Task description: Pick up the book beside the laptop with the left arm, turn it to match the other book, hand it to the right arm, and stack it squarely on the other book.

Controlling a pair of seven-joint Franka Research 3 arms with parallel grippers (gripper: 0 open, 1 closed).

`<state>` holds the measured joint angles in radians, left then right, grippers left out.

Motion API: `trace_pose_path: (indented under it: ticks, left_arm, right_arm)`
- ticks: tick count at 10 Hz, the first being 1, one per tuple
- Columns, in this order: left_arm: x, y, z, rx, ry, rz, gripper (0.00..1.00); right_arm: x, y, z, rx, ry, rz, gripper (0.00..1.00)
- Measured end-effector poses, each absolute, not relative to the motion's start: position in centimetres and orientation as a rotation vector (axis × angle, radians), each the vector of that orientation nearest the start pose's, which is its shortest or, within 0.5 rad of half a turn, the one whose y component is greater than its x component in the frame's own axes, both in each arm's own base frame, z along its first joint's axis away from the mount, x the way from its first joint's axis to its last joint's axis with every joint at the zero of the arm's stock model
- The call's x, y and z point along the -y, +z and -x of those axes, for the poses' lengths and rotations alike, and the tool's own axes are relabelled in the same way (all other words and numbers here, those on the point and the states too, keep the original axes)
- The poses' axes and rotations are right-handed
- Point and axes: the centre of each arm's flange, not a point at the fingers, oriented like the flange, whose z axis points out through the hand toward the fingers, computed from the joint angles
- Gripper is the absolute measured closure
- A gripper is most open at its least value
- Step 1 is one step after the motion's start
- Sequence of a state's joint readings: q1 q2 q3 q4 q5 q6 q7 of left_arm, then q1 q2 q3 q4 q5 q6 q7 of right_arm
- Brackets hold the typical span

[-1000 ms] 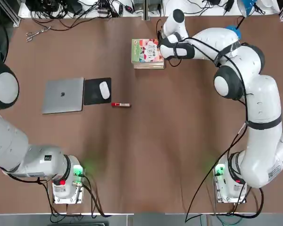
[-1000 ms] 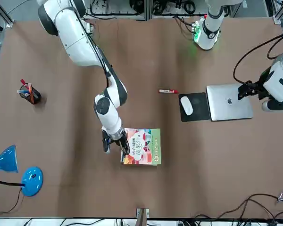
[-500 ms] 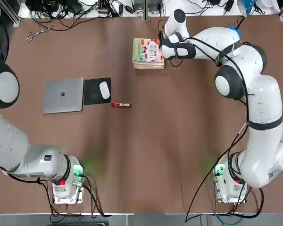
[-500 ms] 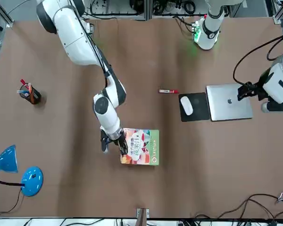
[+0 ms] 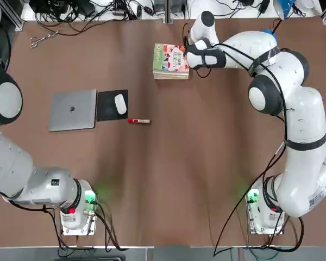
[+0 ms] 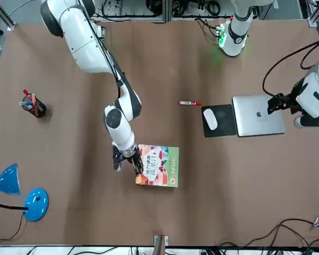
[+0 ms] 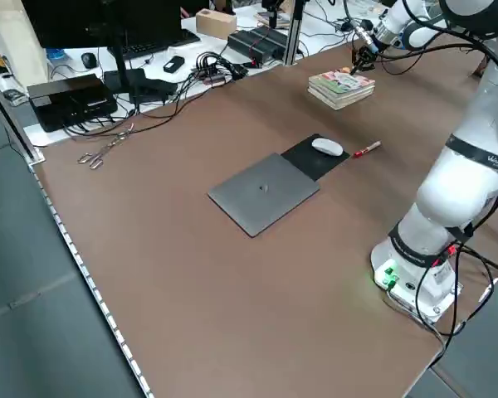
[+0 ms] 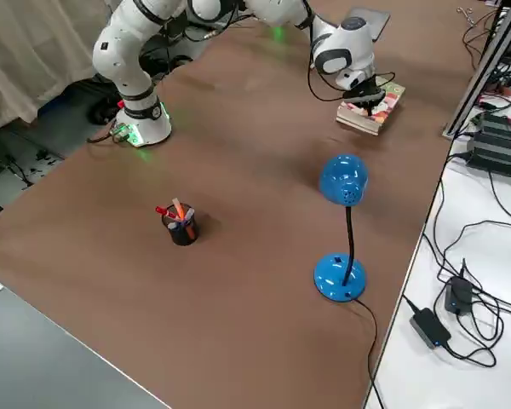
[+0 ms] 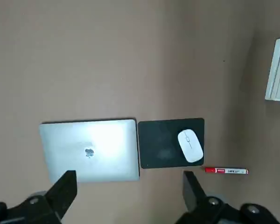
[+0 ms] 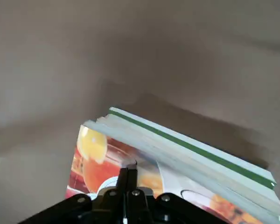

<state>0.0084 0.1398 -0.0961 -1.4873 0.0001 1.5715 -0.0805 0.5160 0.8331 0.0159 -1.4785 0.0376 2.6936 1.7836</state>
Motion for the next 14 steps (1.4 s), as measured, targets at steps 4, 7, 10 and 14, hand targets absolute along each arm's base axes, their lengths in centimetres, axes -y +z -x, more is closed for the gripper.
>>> trace_pose_path:
  ticks: [4, 7, 10, 14]
  left_arm:
    - [4.8, 58.4, -59.4, -0.008, 0.087, 3.149, 0.00]
    - [4.8, 58.4, -59.5, -0.008, 0.069, 3.151, 0.00]
    - [4.9, 58.7, -59.6, -0.012, 0.055, 3.152, 0.00]
    - [5.6, 59.3, -59.7, -0.031, 0.030, 3.155, 0.00]
  right_arm:
    - [-37.6, 22.0, -64.7, -1.670, -0.173, 2.215, 1.00]
    - [-37.7, 21.9, -64.6, -1.670, -0.172, 2.220, 0.94]
    - [-37.6, 22.0, -64.6, -1.670, -0.173, 2.223, 0.61]
    - [-38.7, 30.0, -65.1, -1.694, -0.124, 2.291, 0.00]
